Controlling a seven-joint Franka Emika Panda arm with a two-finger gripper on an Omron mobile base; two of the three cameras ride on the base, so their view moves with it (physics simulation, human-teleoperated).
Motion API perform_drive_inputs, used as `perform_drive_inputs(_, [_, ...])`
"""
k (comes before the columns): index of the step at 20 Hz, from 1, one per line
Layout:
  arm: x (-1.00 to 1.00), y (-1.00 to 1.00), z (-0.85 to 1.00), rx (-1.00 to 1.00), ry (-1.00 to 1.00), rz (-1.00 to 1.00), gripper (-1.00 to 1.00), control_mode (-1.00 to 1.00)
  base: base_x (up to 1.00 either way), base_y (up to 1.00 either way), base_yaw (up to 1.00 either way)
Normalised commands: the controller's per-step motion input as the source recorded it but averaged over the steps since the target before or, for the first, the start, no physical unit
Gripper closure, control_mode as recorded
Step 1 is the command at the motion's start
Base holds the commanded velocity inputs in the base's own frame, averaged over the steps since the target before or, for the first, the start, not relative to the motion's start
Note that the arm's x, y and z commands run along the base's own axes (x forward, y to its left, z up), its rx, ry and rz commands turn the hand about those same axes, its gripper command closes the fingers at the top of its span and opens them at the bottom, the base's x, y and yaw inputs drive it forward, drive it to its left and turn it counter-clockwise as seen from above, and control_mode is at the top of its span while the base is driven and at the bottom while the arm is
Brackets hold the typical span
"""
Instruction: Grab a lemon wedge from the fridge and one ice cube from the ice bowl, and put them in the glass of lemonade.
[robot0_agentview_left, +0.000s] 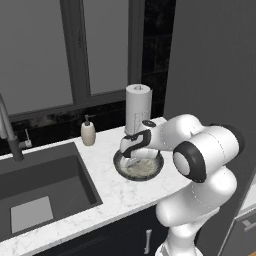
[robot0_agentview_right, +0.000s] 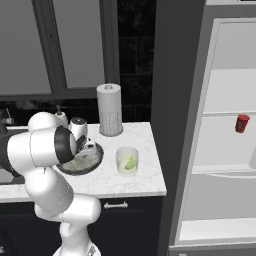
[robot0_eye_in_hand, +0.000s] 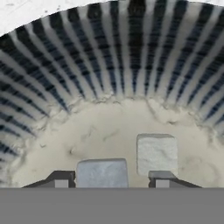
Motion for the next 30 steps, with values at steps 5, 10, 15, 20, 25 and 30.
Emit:
perform_drive_inputs(5, [0.00, 0.00, 0.00, 0.00, 0.00, 0.00, 1.00, -1.00, 0.00, 0.00, 0.00])
perform_drive_inputs(10, [0.00, 0.00, 0.00, 0.00, 0.00, 0.00, 1.00, -1.00, 0.00, 0.00, 0.00])
perform_drive_inputs(15, [-0.02, -0.09, 0.04, 0.02, 0.00, 0.00, 1.00, -1.00, 0.00, 0.00, 0.00])
perform_drive_inputs(20, [-0.06, -0.08, 0.24, 0.07, -0.05, 0.00, 1.00, -1.00, 0.00, 0.00, 0.00])
perform_drive_inputs(25, [0.00, 0.00, 0.28, 0.07, -0.07, 0.00, 1.00, -1.00, 0.00, 0.00, 0.00])
perform_drive_inputs(30, [-0.08, 0.00, 0.20, 0.08, -0.11, 0.00, 1.00, -1.00, 0.00, 0.00, 0.00])
